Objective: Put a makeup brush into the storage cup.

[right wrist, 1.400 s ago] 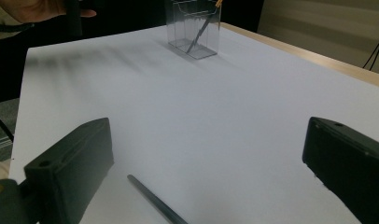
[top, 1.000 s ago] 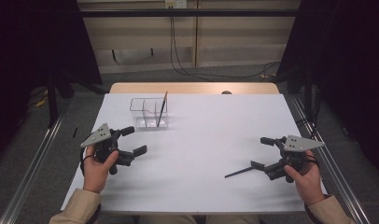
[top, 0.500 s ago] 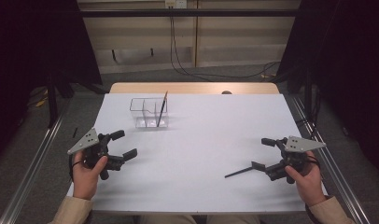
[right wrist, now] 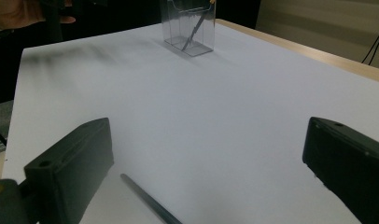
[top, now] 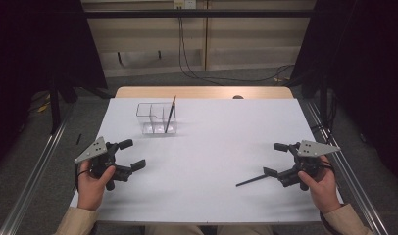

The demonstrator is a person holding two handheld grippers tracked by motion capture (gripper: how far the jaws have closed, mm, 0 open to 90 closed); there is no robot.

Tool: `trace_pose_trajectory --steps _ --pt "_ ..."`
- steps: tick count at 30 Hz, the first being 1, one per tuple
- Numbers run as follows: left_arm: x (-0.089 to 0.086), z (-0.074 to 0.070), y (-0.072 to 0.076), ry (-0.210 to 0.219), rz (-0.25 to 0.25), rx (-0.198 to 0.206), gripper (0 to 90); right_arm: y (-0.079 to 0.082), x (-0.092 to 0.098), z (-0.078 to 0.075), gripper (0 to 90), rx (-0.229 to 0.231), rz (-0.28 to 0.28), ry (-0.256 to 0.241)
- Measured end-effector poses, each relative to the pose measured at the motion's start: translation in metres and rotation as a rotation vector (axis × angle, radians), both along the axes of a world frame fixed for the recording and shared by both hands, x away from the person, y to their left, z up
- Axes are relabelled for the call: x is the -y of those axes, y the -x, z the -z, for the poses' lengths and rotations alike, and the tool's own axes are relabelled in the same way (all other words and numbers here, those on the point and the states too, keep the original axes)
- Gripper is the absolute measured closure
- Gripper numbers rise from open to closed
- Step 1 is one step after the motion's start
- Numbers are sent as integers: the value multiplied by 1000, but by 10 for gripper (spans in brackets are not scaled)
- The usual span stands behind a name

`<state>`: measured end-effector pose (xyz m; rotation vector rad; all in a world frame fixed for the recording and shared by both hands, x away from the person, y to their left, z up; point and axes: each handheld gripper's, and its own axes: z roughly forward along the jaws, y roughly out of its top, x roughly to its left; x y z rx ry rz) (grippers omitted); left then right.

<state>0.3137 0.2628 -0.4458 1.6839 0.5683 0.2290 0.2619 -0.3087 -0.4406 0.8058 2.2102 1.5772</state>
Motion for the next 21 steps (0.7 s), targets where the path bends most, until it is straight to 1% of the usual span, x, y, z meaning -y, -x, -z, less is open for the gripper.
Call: trace_pose_trajectory --steps 6,8,13,19,21 --pt "-1 -1 1 -1 -3 4 19 -3 -3 -5 11 6 -6 8" --pt "-1 0 2 4 0 3 19 -4 -3 -6 10 9 -11 8" --pt "0 -1 2 -6 -2 10 19 -7 -3 -11 10 14 -17 23" --pt "1 -1 0 1 0 7 20 -14 -2 -10 10 -6 -23 46" --pt "2 -1 -1 -1 2 8 21 -17 -3 -8 10 -13 -22 46"
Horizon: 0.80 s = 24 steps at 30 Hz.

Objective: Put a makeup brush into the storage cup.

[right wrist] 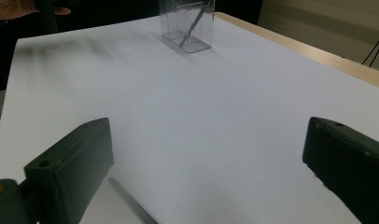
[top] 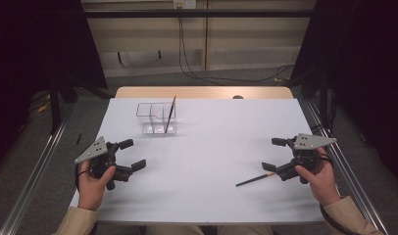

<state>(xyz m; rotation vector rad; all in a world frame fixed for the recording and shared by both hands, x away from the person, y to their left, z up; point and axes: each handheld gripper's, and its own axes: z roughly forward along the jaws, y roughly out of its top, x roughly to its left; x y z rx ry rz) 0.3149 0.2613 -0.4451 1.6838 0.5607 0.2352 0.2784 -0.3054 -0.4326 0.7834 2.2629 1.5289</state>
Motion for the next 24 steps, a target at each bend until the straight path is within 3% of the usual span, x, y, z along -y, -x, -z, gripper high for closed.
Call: trace_pose_trajectory --steps 14,24 --pt "2 0 2 -3 10 3 22 -9 -14 3 12 -39 -29 27" --pt "5 -3 4 -13 6 12 24 -13 -21 4 23 -121 -66 139"
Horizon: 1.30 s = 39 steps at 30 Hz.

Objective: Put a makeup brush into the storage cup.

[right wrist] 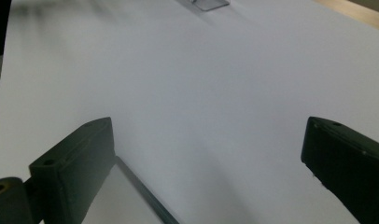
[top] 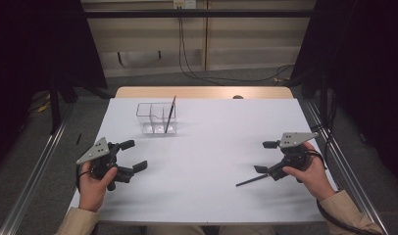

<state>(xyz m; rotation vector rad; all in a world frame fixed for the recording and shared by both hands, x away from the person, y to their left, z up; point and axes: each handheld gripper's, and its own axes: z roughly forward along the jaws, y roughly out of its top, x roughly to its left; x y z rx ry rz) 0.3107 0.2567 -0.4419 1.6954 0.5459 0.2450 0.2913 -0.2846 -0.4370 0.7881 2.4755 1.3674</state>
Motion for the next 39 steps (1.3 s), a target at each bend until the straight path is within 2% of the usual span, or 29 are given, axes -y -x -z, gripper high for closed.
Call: trace_pose_trajectory --steps 3,6,15,28,37,39 --pt "2 0 -1 -5 5 0 24 1 -3 0 14 -30 -23 52" --pt "4 0 -1 -7 12 -2 24 1 -3 0 15 -64 -34 78" --pt "4 1 -1 -8 13 -6 24 -3 -3 -4 21 -92 -50 191" --pt "0 0 1 -6 8 -11 24 -12 -3 -8 56 -166 -66 277" --pt "0 0 1 -10 6 -12 25 -15 -10 -8 83 -208 -125 402" --pt "0 0 2 -10 4 -13 25 -15 -11 -8 88 -208 -137 412"
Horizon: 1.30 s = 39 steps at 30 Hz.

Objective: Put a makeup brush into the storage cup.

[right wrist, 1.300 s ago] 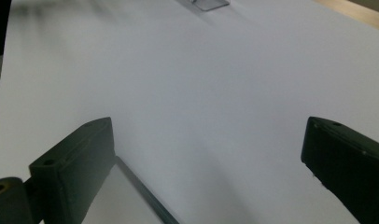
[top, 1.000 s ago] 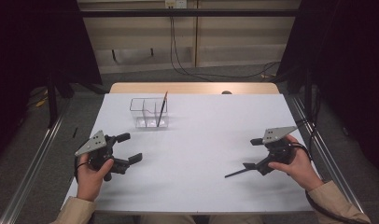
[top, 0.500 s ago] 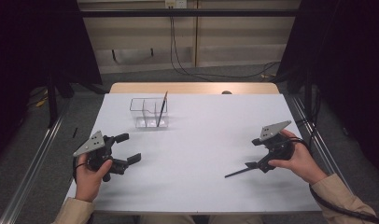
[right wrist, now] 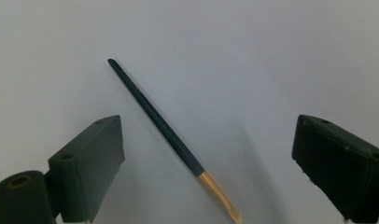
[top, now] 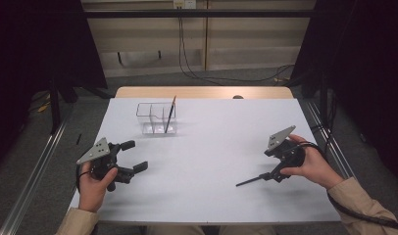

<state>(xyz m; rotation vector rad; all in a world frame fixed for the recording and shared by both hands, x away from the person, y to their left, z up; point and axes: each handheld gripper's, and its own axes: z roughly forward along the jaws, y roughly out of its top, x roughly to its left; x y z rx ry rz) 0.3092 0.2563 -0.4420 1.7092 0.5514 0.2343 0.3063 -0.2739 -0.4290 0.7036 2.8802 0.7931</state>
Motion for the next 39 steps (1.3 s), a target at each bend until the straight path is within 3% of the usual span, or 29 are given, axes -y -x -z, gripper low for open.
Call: trace_pose_trajectory --steps 8,15,21,25,32,39 --pt "1 1 -1 0 3 -2 26 -1 -3 3 112 -27 -29 78" --pt "1 0 -1 11 -4 -5 26 -3 -3 3 198 -62 -52 156" --pt "0 0 -1 10 -8 -7 26 -6 -1 4 280 -77 -88 181" --pt "0 0 0 14 -7 -13 27 -5 -3 6 299 -100 -79 197" --pt "0 0 -1 9 -7 -15 26 -4 -5 11 385 -121 -104 195" --pt "0 0 -1 11 -11 -15 27 -6 -8 17 450 -117 -116 222"
